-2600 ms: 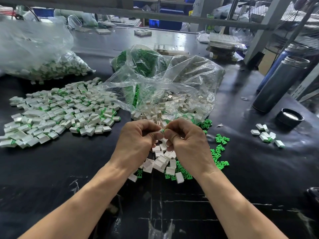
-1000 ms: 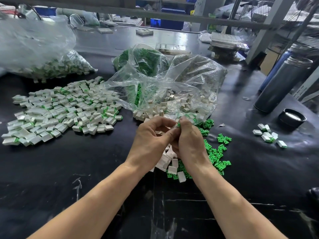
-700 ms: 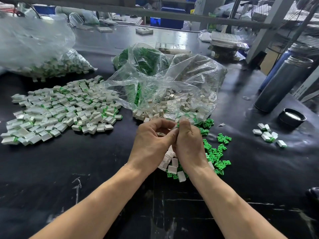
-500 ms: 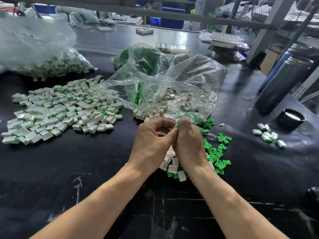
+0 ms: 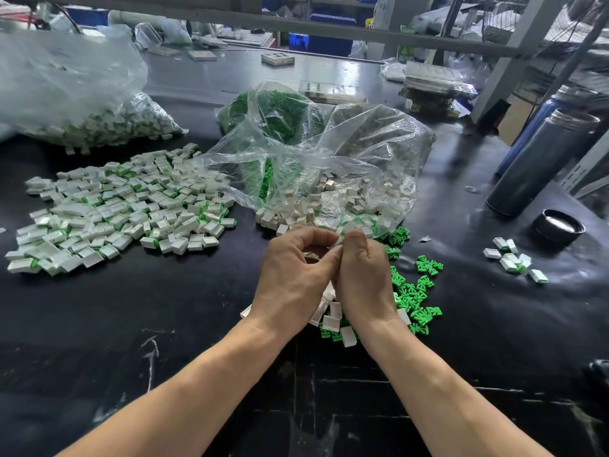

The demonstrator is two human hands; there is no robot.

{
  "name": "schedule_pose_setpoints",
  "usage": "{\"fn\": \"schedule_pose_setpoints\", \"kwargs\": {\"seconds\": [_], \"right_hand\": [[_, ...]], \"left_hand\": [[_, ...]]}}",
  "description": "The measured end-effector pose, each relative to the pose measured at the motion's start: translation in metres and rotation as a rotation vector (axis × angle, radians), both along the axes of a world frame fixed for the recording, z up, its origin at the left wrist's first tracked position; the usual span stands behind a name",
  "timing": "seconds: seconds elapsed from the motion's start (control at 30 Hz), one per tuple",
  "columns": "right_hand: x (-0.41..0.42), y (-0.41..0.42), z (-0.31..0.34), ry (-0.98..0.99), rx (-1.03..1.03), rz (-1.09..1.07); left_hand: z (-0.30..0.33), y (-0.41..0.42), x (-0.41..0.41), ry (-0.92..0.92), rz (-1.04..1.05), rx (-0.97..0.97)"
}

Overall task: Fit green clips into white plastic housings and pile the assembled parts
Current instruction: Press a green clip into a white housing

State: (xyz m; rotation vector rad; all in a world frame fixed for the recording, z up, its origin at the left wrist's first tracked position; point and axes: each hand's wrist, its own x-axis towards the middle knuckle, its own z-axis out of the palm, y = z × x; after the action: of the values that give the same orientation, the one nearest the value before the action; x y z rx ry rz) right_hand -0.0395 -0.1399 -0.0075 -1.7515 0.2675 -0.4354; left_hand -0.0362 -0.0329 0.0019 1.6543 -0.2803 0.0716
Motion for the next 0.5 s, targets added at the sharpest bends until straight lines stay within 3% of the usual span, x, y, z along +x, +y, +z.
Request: {"fn": "schedule_pose_setpoints", "kwargs": {"seconds": [0.33, 0.5], "right_hand": [[-0.002, 0.0, 0.002, 0.037, 0.147, 0.08], [-0.006, -0.017, 0.005, -0.044, -0.01, 0.072]], "left_hand": [[0.003, 0.006, 0.002, 0.011, -0.024, -0.012], [0.0, 0.012, 0.008, 0.036, 0.034, 0.028]]}}
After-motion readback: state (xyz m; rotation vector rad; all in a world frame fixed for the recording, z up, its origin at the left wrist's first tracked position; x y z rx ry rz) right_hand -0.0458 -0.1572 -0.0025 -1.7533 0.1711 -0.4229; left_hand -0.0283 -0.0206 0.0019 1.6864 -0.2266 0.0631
